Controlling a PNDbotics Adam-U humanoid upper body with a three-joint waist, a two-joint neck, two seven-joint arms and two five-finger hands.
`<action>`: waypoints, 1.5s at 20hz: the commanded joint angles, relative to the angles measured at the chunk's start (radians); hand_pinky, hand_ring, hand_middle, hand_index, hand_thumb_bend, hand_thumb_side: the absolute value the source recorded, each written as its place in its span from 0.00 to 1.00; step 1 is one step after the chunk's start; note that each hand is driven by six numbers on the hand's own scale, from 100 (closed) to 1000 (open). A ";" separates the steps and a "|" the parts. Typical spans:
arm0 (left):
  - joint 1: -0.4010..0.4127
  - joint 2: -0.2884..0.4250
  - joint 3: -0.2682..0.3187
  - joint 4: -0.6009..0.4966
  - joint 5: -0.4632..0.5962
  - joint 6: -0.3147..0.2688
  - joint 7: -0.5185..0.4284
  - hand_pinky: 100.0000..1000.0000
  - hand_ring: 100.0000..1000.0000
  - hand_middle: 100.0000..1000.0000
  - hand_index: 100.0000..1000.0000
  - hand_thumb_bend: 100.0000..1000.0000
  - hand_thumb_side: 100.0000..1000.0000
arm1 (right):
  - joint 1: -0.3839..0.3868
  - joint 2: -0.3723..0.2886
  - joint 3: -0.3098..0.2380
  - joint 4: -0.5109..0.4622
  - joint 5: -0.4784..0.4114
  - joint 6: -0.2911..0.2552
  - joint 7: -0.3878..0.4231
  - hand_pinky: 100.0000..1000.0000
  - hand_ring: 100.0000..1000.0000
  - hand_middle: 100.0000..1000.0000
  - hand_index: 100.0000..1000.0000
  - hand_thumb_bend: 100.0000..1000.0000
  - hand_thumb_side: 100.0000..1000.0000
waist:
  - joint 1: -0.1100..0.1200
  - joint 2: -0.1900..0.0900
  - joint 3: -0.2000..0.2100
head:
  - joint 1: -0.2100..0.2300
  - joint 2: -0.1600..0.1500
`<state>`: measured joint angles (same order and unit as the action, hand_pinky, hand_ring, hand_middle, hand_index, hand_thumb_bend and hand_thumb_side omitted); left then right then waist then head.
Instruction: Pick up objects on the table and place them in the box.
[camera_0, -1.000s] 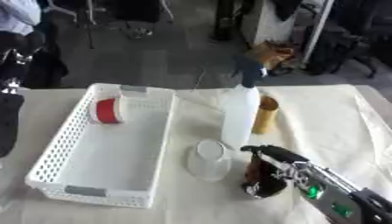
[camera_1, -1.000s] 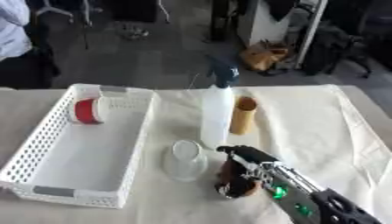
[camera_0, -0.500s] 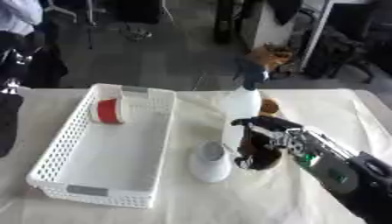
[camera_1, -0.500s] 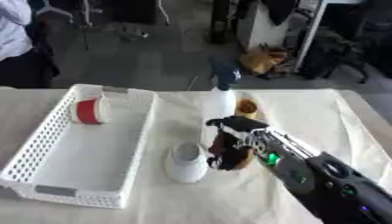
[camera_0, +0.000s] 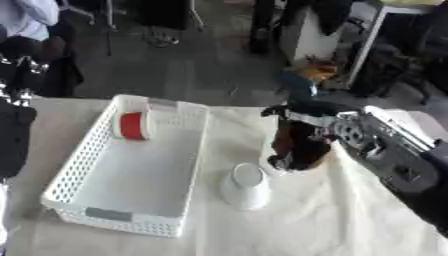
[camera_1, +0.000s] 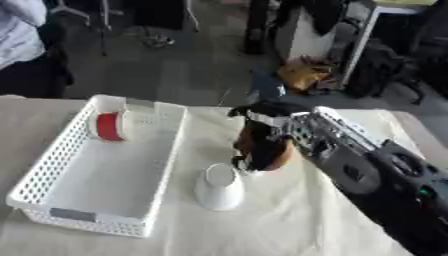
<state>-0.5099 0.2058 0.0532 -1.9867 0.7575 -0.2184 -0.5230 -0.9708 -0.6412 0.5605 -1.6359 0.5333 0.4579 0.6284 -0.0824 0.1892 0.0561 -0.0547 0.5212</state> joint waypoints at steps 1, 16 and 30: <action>-0.012 0.013 -0.004 -0.013 0.005 0.007 0.002 0.91 0.73 0.69 0.77 0.00 0.86 | -0.053 -0.029 -0.022 -0.053 0.001 0.015 0.031 0.00 0.45 0.36 0.39 0.00 0.09 | 0.001 -0.025 0.003 | 0.000 -0.010; -0.004 0.018 0.000 -0.013 0.019 -0.007 0.032 0.91 0.73 0.69 0.77 0.00 0.87 | -0.246 0.216 -0.062 0.109 0.313 -0.073 0.065 0.00 0.35 0.36 0.40 0.00 0.08 | -0.002 -0.041 0.051 | -0.064 -0.023; -0.033 0.011 -0.010 -0.013 0.038 -0.026 0.050 0.91 0.73 0.68 0.77 0.00 0.87 | -0.290 0.424 -0.202 0.394 0.657 -0.140 -0.144 0.00 0.31 0.35 0.40 0.00 0.05 | -0.011 -0.009 0.141 | -0.134 -0.051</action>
<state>-0.5222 0.2063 0.0469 -1.9867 0.7909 -0.2406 -0.4727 -1.2302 -0.2247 0.3835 -1.2583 1.1584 0.3180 0.5085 -0.1001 0.1965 0.2036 -0.1805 0.4831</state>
